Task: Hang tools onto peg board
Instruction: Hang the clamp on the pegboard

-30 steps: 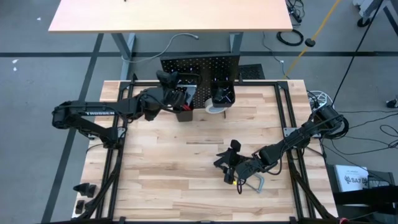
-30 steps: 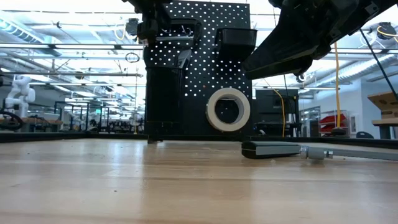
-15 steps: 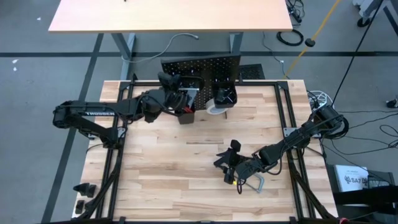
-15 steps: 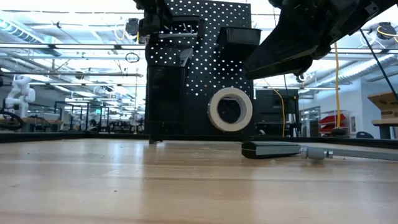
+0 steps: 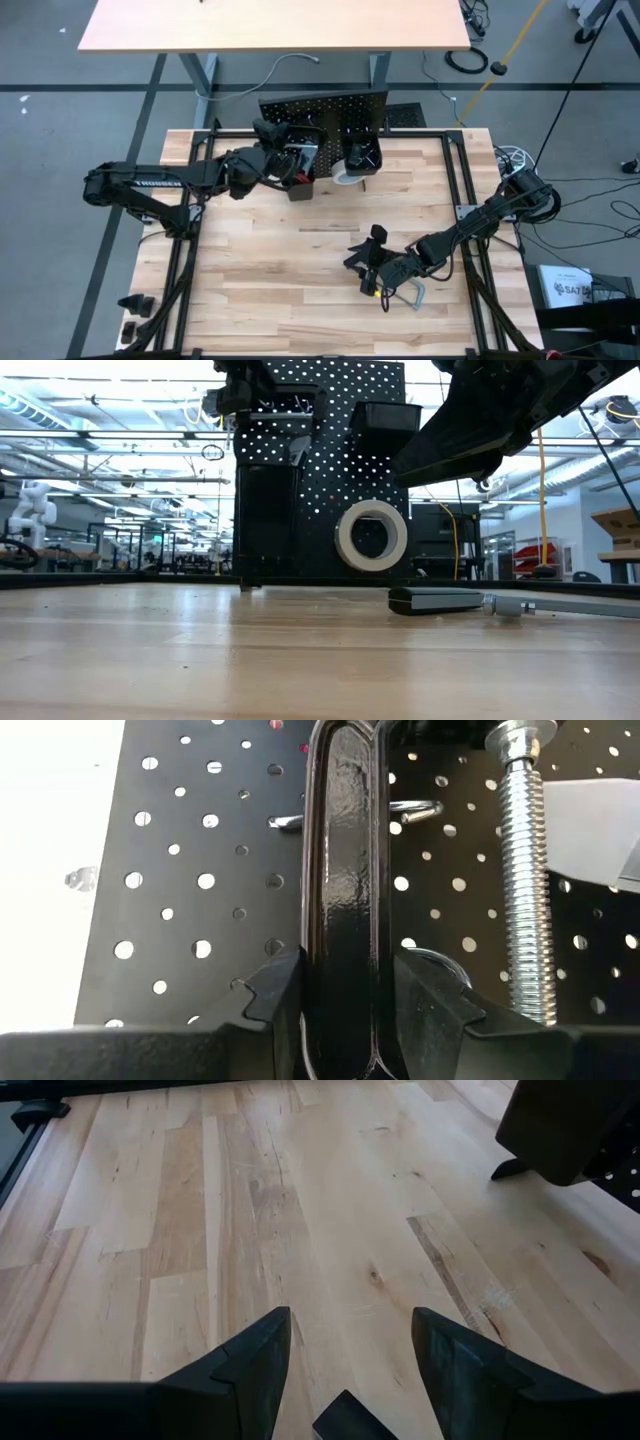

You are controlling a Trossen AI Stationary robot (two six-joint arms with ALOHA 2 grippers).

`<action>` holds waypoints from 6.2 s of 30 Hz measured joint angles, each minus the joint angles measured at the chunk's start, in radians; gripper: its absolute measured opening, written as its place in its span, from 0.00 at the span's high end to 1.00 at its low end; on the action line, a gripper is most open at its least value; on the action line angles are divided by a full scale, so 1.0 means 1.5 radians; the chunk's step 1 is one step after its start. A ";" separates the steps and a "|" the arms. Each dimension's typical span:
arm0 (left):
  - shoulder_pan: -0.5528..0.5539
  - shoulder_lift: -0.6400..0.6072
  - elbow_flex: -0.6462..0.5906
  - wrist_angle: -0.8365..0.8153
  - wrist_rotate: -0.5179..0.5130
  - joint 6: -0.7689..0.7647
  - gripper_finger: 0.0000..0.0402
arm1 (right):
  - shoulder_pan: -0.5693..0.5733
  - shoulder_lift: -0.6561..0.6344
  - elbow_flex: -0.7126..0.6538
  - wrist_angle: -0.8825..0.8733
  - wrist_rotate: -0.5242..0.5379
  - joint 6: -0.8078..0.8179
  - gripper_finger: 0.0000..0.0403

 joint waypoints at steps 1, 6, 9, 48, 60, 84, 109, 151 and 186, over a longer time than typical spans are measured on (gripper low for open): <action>-0.002 0.000 0.001 -0.001 0.000 0.000 0.68 | 0.000 0.000 0.000 0.000 0.000 0.000 0.50; -0.002 0.001 0.038 -0.080 0.019 -0.061 0.68 | 0.000 0.000 0.000 0.000 0.000 0.000 0.50; -0.002 0.001 0.051 -0.097 0.027 -0.080 0.68 | 0.000 0.000 0.000 0.000 0.000 0.000 0.50; -0.039 0.000 0.100 -0.207 0.041 -0.174 0.68 | -0.001 0.000 0.000 0.002 0.001 0.003 0.50; -0.043 0.001 0.101 -0.230 -0.038 -0.190 0.68 | -0.037 -0.074 0.001 0.209 0.013 -0.209 0.50; -0.044 0.032 0.100 -0.202 -0.175 -0.176 0.68 | -0.302 -0.124 0.242 0.018 -0.116 -0.492 0.60; -0.064 0.032 0.100 -0.178 -0.124 -0.154 0.68 | -0.412 -0.036 0.243 0.148 -0.135 -0.554 1.00; -0.042 0.032 0.101 -0.101 -0.197 -0.104 0.46 | -0.407 -0.036 0.243 0.113 -0.140 -0.506 1.00; -0.059 0.023 0.102 -0.196 -0.219 -0.297 0.46 | -0.405 -0.037 0.243 0.069 -0.137 -0.500 1.00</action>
